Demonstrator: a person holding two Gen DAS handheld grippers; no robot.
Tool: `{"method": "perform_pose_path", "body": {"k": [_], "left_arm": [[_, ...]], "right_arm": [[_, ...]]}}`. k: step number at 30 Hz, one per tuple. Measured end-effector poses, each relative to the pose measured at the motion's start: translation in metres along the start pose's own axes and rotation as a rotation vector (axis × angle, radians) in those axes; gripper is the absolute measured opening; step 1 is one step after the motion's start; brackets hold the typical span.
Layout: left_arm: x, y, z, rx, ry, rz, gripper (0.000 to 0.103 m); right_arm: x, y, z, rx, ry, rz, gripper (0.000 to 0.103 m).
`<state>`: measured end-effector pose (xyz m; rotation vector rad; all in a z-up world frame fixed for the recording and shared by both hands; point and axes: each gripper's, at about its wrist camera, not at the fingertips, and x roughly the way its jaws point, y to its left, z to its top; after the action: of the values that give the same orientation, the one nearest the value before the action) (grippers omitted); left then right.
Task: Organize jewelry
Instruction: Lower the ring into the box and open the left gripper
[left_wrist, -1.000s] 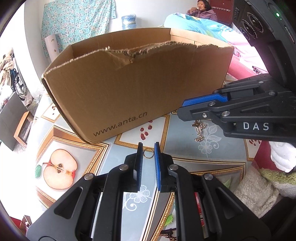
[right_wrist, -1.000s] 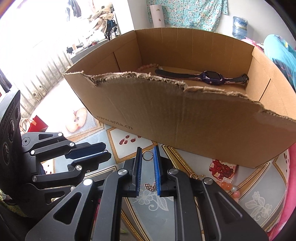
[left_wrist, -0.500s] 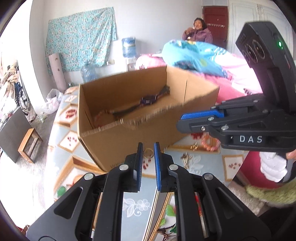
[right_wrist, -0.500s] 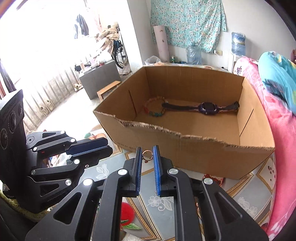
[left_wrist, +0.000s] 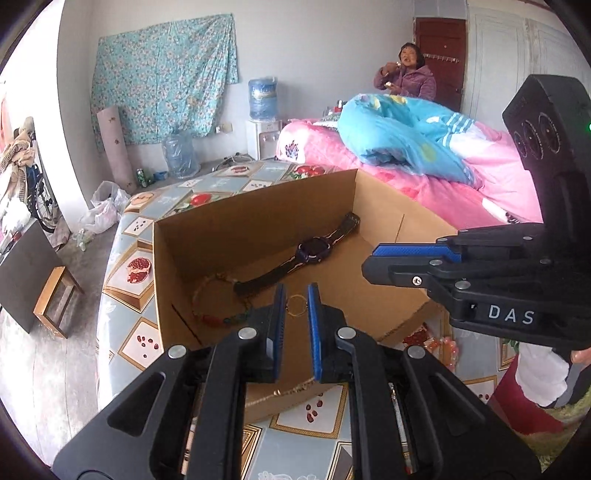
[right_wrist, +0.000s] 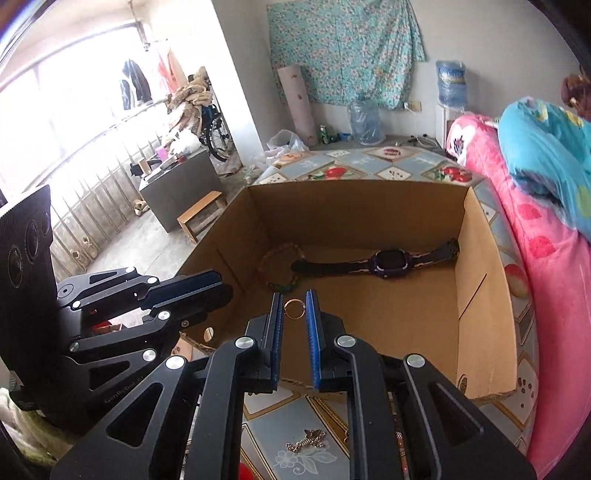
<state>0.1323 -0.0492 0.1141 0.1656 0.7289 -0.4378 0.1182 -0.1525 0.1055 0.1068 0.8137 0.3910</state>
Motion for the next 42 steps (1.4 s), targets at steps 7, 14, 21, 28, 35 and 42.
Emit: {"method": "perform_pose_path", "body": {"k": [7, 14, 21, 28, 35, 42], "left_arm": [[0.057, 0.012, 0.002, -0.069, 0.164, 0.012, 0.011], [0.071, 0.012, 0.0, -0.081, 0.197, 0.024, 0.026], [0.067, 0.014, 0.003, -0.093, 0.18, 0.04, 0.031], [0.037, 0.012, 0.006, -0.112, 0.094, 0.032, 0.034], [-0.006, 0.007, -0.002, -0.118, -0.007, 0.016, 0.038], [-0.046, 0.005, -0.028, -0.137, -0.059, 0.008, 0.042]], "right_arm": [[0.042, -0.023, 0.005, 0.049, 0.121, -0.065, 0.013], [0.051, -0.034, 0.006, 0.071, 0.152, -0.074, 0.014], [0.04, -0.034, 0.007, 0.073, 0.114, -0.075, 0.025], [0.015, -0.028, 0.004, 0.073, 0.049, -0.067, 0.028], [-0.017, -0.014, -0.008, 0.045, -0.024, -0.046, 0.035], [-0.042, 0.0, -0.028, 0.027, -0.064, -0.034, 0.041]]}}
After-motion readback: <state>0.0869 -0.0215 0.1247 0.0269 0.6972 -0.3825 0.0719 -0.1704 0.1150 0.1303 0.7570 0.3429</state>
